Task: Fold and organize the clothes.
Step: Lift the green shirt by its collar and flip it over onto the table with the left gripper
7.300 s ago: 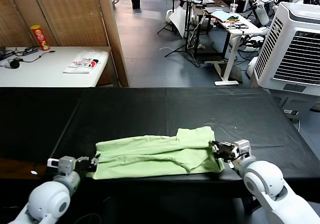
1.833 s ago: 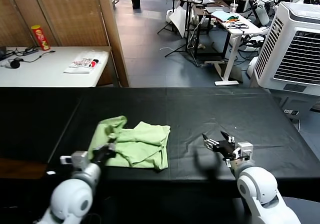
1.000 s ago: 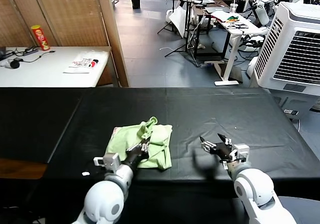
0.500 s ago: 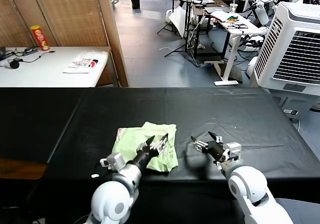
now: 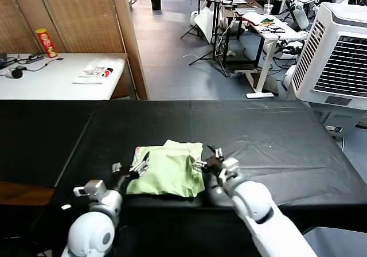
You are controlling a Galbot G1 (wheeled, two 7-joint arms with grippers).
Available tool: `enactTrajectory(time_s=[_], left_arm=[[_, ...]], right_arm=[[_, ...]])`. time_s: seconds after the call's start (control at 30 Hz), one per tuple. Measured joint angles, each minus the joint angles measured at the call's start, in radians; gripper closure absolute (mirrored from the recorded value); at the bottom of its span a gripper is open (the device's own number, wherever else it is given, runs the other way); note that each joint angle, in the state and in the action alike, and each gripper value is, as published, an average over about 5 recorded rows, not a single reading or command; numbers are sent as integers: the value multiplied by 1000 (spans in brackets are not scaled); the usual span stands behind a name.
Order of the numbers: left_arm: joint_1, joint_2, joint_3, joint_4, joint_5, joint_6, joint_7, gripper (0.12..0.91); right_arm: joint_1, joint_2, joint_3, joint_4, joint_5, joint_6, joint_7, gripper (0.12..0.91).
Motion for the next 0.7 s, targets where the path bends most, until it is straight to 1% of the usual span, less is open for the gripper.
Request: enactTrajectory(time_s=[0.1, 0.17, 0.23, 0.3, 0.47, 0.57, 0.7], left_arm=[[0, 3, -25, 15, -10, -1, 4, 232], [-4, 6, -38, 28, -26, -1, 11, 232], [-10, 7, -49, 41, -52, -3, 21, 232], [-17, 7, -58, 55, -87, -5, 34, 232], [-27, 4, -84, 97, -203, -8, 65, 232], [-24, 4, -100, 121, -287, -7, 73, 232], [-12, 3, -109, 141, -377, -5, 84, 232]], right_arm=[[9, 13, -5, -26, -36, 3, 10, 227], [12, 21, 0, -30, -29, 21, 15, 227], [12, 27, 11, -26, 4, 44, 24, 227], [8, 28, 30, -10, 60, 62, 33, 227], [-19, 9, 85, 69, 200, 80, 41, 227], [-44, -11, 114, 122, 241, 81, 41, 227], [-72, -22, 138, 170, 259, 80, 41, 227]])
